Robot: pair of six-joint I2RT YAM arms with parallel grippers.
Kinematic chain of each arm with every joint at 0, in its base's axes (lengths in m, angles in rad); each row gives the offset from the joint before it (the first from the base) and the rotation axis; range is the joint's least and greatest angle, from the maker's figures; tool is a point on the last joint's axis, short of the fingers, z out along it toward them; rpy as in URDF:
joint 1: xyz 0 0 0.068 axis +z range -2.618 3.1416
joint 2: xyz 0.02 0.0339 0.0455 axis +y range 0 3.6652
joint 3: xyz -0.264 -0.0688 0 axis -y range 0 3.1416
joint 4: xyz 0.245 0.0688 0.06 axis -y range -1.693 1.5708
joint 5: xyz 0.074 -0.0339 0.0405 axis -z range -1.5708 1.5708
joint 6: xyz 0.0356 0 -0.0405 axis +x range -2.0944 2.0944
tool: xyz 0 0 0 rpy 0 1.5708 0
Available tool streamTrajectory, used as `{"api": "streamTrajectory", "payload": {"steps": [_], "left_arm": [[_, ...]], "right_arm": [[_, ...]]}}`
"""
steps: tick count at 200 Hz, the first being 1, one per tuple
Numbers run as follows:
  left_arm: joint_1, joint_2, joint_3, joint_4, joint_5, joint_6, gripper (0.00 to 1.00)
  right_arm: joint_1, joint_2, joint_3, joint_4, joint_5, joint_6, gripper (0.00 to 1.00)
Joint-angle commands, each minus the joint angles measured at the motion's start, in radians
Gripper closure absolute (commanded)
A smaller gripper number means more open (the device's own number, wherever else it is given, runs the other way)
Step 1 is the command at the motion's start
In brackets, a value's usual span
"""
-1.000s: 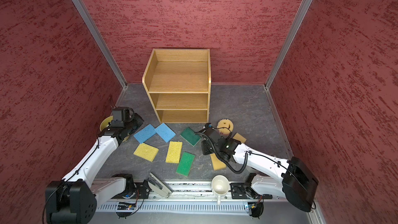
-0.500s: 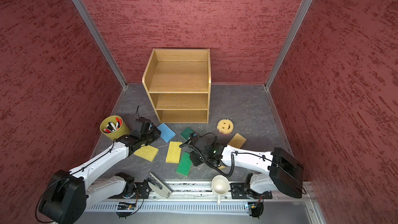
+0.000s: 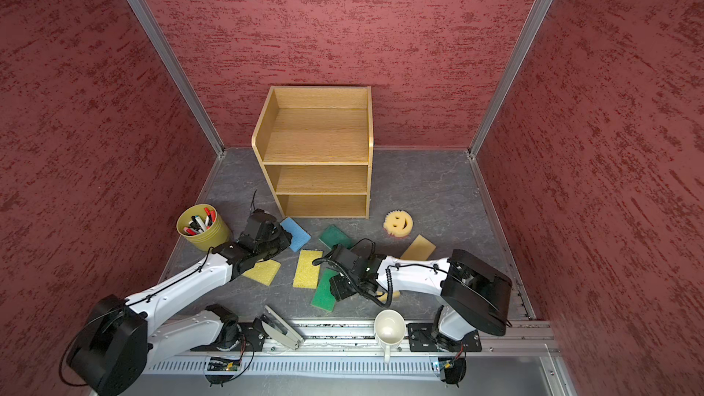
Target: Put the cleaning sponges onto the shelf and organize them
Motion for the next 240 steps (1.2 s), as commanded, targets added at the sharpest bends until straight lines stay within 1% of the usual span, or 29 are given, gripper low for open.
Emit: {"api": "streamTrajectory", "payload": {"steps": [1, 15, 23, 39, 40, 43, 44, 47, 48, 53, 70, 83, 111, 145, 176, 185, 219, 230, 240], "left_arm": [[-0.015, 0.034, -0.002, 0.065, -0.015, -0.011, 0.78], [-0.022, 0.061, 0.009, 0.083, -0.005, -0.015, 0.78], [-0.029, 0.077, 0.016, 0.091, -0.002, -0.016, 0.78], [-0.044, 0.100, 0.030, 0.098, -0.002, -0.016, 0.78], [-0.045, 0.102, 0.032, 0.098, -0.003, -0.016, 0.78], [-0.047, 0.104, 0.035, 0.097, -0.002, -0.015, 0.78], [-0.048, 0.105, 0.035, 0.096, -0.003, -0.014, 0.78], [-0.051, 0.107, 0.036, 0.098, -0.002, -0.012, 0.78], [-0.051, 0.108, 0.036, 0.096, -0.004, -0.012, 0.78], [-0.056, 0.109, 0.039, 0.094, -0.003, -0.009, 0.78], [-0.066, 0.095, 0.044, 0.076, -0.019, 0.006, 0.79], [-0.070, 0.065, 0.041, 0.063, -0.040, 0.010, 0.79], [-0.071, -0.022, 0.021, 0.049, -0.069, 0.017, 0.79], [-0.072, -0.144, -0.010, 0.024, -0.077, 0.045, 0.76], [-0.074, -0.271, -0.048, -0.016, -0.095, 0.076, 0.54], [-0.073, -0.311, -0.070, -0.007, -0.093, 0.080, 0.49], [-0.074, -0.446, -0.150, 0.042, -0.043, 0.069, 0.37], [-0.075, -0.478, -0.178, 0.065, -0.019, 0.049, 0.31], [-0.075, -0.501, -0.202, 0.096, 0.007, 0.029, 0.29]], "right_arm": [[-0.036, 0.040, 0.015, 0.048, -0.068, 0.048, 0.43], [-0.062, 0.041, -0.005, 0.090, -0.094, 0.066, 0.44], [-0.079, 0.037, -0.016, 0.112, -0.102, 0.072, 0.47], [-0.110, 0.035, -0.021, 0.135, -0.106, 0.083, 0.57], [-0.111, 0.035, -0.020, 0.136, -0.106, 0.083, 0.59], [-0.116, 0.034, -0.019, 0.138, -0.105, 0.086, 0.61], [-0.117, 0.034, -0.018, 0.138, -0.105, 0.086, 0.64], [-0.121, 0.034, -0.015, 0.140, -0.103, 0.086, 0.66], [-0.122, 0.035, -0.014, 0.140, -0.103, 0.085, 0.68], [-0.126, 0.034, -0.008, 0.141, -0.097, 0.084, 0.71], [-0.133, 0.037, 0.017, 0.140, -0.083, 0.073, 0.80], [-0.135, 0.049, 0.043, 0.135, -0.085, 0.069, 0.84], [-0.137, 0.062, 0.080, 0.128, -0.083, 0.061, 1.00], [-0.140, 0.045, 0.161, 0.046, -0.049, 0.022, 1.00], [-0.148, 0.023, 0.241, -0.019, 0.005, -0.011, 1.00], [-0.151, 0.024, 0.262, -0.029, 0.018, -0.017, 1.00], [-0.171, 0.037, 0.319, 0.002, 0.078, -0.008, 1.00], [-0.176, 0.049, 0.337, 0.031, 0.070, 0.005, 1.00], [-0.181, 0.060, 0.354, 0.065, 0.051, 0.013, 1.00]]}}
